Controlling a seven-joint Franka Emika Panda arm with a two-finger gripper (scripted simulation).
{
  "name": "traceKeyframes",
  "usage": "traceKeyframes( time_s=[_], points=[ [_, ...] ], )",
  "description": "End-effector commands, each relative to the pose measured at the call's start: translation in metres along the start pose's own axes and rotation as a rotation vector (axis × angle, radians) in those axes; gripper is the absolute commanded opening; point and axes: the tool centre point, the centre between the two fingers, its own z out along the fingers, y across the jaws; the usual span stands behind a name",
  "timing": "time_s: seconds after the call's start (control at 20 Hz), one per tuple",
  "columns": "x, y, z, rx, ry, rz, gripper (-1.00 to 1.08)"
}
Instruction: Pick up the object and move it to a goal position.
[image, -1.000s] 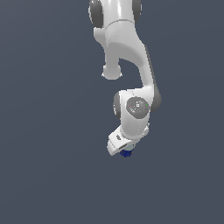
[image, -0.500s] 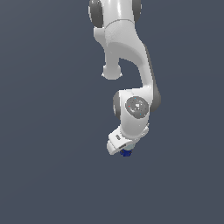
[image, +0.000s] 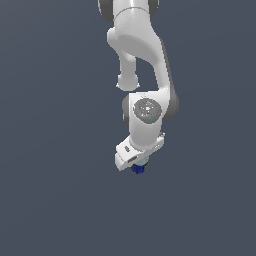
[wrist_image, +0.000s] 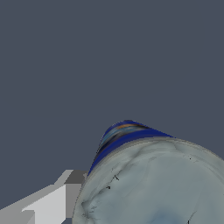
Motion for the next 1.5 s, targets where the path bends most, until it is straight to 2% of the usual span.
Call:
traceKeyframes(
  time_s=[0.0,1.45],
  points=[
    [-0.010,0.008,-0.017,-0.003,0.005,0.001,-1.00],
    [-0.216,0.142,-0.276,-0.002,0.008,0.000,-1.00]
  ],
)
